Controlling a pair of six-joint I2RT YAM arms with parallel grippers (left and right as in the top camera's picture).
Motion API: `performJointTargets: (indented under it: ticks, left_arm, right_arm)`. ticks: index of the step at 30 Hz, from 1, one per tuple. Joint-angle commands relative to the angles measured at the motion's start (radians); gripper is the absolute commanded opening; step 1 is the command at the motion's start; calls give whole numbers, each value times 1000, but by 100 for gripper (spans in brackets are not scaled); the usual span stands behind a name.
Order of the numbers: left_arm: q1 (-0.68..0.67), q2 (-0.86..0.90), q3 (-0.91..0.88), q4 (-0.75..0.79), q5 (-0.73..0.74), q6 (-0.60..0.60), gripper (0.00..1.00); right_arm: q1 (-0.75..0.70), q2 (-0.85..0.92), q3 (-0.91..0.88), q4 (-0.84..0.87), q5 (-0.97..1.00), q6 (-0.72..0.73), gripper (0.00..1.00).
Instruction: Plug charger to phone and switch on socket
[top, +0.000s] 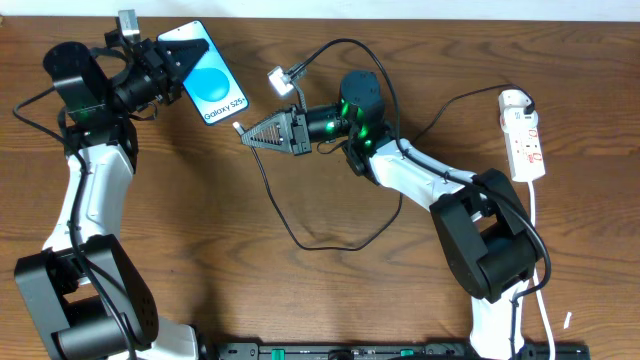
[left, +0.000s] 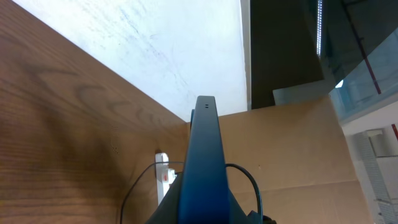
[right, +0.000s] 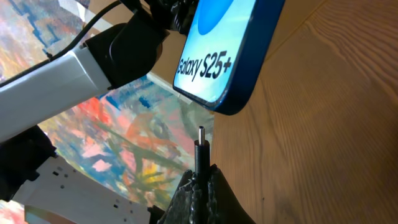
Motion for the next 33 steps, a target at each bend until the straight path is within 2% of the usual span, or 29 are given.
performJointTargets:
  ticks: [1, 8, 21, 28, 33]
  left_arm:
    - [3, -17, 14, 10, 6, -12, 8]
    - [3, -17, 14, 10, 6, -4, 7]
    - [3, -17, 14, 10, 6, -4, 7]
    - [3, -17, 14, 10, 6, -4, 7]
    - [3, -17, 14, 10, 6, -3, 7]
  right_arm:
    - [-2, 19, 5, 10, 24, 14, 1]
    - [-2, 19, 5, 52, 33, 63, 1]
    - [-2, 75, 5, 61, 28, 40, 1]
    - [-2, 108, 5, 323, -5, 154, 1]
    - [-2, 108, 5, 336, -5, 185, 1]
